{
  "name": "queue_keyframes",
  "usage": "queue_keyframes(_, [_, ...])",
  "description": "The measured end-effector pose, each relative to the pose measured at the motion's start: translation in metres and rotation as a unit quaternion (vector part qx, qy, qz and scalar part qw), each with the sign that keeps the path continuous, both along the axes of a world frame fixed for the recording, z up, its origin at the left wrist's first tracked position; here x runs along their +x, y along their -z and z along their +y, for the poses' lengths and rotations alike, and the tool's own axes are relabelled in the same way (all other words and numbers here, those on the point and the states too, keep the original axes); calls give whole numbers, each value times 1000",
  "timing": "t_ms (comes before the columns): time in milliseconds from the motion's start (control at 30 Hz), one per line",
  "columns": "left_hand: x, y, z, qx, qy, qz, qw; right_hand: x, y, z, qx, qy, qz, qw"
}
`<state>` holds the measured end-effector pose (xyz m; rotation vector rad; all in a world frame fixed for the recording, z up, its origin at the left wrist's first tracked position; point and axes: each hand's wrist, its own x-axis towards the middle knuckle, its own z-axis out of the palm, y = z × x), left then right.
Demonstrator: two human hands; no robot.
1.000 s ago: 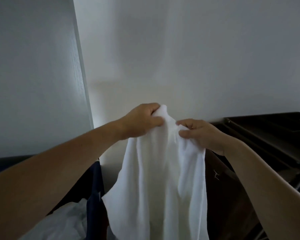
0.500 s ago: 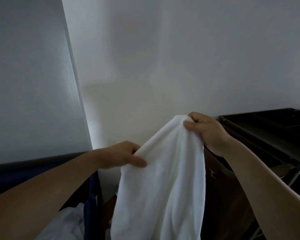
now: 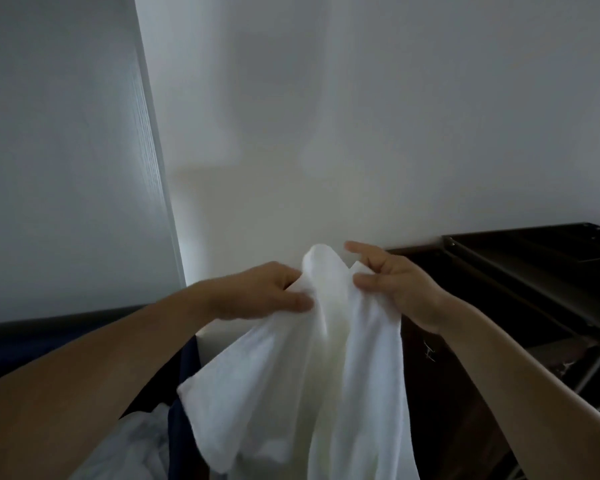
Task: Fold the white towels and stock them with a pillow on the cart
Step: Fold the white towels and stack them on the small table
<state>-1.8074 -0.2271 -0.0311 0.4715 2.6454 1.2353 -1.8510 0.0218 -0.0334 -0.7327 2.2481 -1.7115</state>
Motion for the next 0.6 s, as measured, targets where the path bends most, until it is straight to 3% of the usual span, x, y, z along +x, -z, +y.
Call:
queue_keyframes(133, [-5,-29,22,-18,41,4,999,10,14,-14,-8,-116,-61,991])
queue_keyframes(300, [-4,-26,19,-57,74,-39,995,13,24,-18,22,-117,-60,991])
queue_keyframes(400, [-10,-12,13,-64,36,-39,997,13,19,-21,43,-65,-5,997])
queue_keyframes(500, [-15,9,1,-56,-18,-47,997,5,5,-18,-26,17,31,999])
queue_keyframes(600, [-13,28,-18,19,-75,-37,996,-5,-11,-8,-127,95,35,987])
